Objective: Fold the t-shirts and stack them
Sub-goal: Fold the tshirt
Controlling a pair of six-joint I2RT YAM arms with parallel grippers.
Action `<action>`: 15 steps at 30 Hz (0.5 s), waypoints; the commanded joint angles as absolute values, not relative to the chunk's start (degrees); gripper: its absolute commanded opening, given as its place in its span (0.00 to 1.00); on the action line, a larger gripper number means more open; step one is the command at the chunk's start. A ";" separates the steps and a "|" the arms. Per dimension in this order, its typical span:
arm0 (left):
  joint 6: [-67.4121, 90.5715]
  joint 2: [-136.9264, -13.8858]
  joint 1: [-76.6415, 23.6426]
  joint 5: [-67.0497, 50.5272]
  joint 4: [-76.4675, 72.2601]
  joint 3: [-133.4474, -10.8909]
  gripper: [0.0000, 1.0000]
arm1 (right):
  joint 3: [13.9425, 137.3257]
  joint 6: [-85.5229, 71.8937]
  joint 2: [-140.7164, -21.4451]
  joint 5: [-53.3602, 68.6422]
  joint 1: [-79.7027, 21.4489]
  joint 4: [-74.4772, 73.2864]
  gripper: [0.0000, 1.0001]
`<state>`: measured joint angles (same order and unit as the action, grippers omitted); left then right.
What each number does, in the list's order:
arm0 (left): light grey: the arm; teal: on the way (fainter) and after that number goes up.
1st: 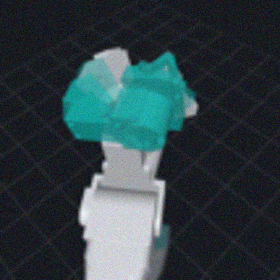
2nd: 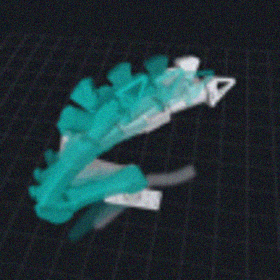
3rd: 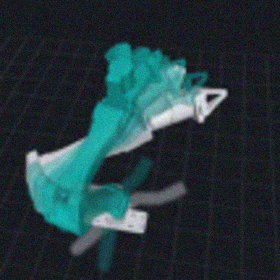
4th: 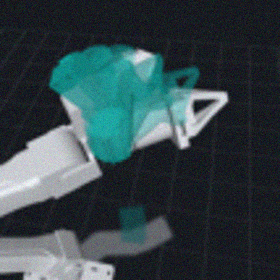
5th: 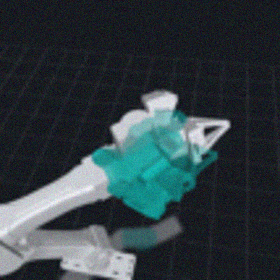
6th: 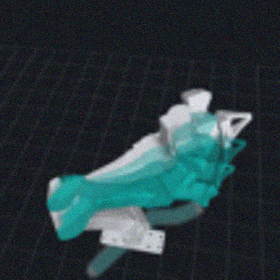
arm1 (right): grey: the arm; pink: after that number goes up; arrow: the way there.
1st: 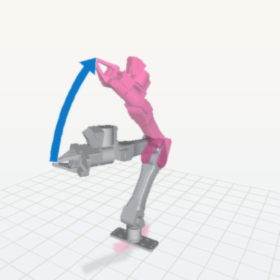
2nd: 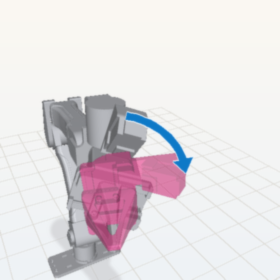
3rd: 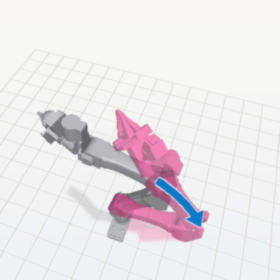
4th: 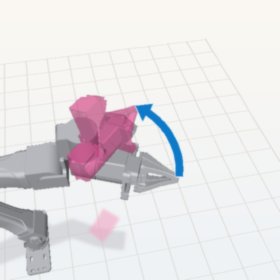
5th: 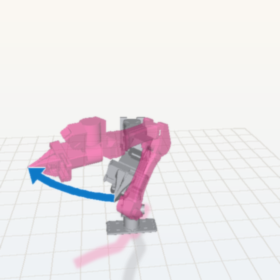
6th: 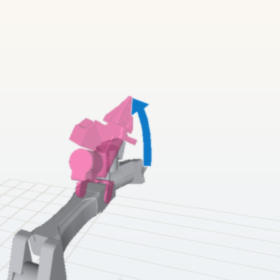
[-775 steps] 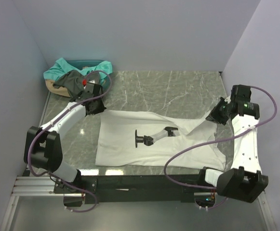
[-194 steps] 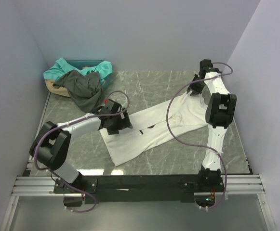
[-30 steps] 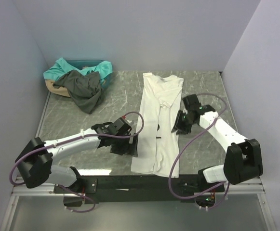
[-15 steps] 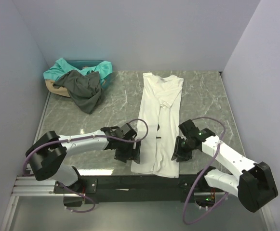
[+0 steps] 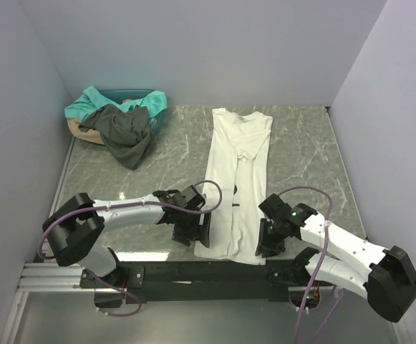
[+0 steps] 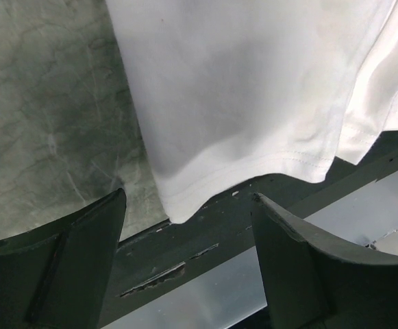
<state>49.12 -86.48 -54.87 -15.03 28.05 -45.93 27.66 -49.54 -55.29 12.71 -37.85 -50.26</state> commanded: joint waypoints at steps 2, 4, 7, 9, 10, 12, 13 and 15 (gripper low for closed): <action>49.83 -85.70 -55.72 -16.00 27.25 -45.35 0.80 | 27.25 -52.47 -55.11 10.55 -39.72 -51.59 0.33; 49.83 -85.70 -56.07 -15.82 27.68 -45.61 0.80 | 28.12 -52.56 -55.72 8.54 -40.43 -53.86 0.35; 50.18 -85.25 -56.42 -15.47 27.95 -45.79 0.80 | 29.00 -52.73 -55.02 6.86 -40.87 -55.46 0.39; 50.10 -85.17 -56.51 -15.47 28.12 -46.05 0.80 | 28.92 -53.43 -54.06 6.68 -40.87 -55.72 0.39; 50.01 -85.25 -56.51 -15.38 28.30 -46.14 0.80 | 28.74 -54.22 -53.79 6.59 -40.96 -55.81 0.39; 49.92 -85.43 -56.60 -15.29 28.39 -46.32 0.80 | 27.69 -54.93 -53.18 6.68 -40.87 -55.46 0.41; 49.92 -85.52 -56.69 -15.29 28.30 -46.23 0.80 | 27.08 -55.19 -53.00 7.03 -40.87 -54.94 0.42; 49.83 -85.87 -56.60 -15.64 28.21 -46.23 0.80 | 25.67 -55.55 -53.26 8.43 -40.96 -53.09 0.45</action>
